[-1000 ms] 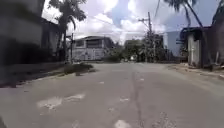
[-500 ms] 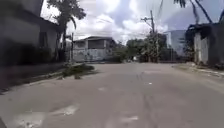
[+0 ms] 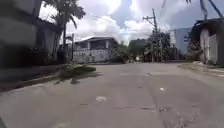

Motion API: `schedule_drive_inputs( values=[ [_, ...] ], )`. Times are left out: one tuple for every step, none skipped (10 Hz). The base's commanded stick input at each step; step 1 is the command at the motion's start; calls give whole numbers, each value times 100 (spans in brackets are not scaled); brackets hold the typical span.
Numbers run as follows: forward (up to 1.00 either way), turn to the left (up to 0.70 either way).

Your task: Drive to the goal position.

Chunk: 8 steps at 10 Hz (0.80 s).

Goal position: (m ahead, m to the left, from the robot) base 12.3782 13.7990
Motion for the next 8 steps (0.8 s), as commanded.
schedule_drive_inputs(
  values=[
    [100,0],
    [100,0],
    [100,0],
    [100,0],
    [100,0],
    [100,0],
    [100,0],
    [100,0]
  ],
)
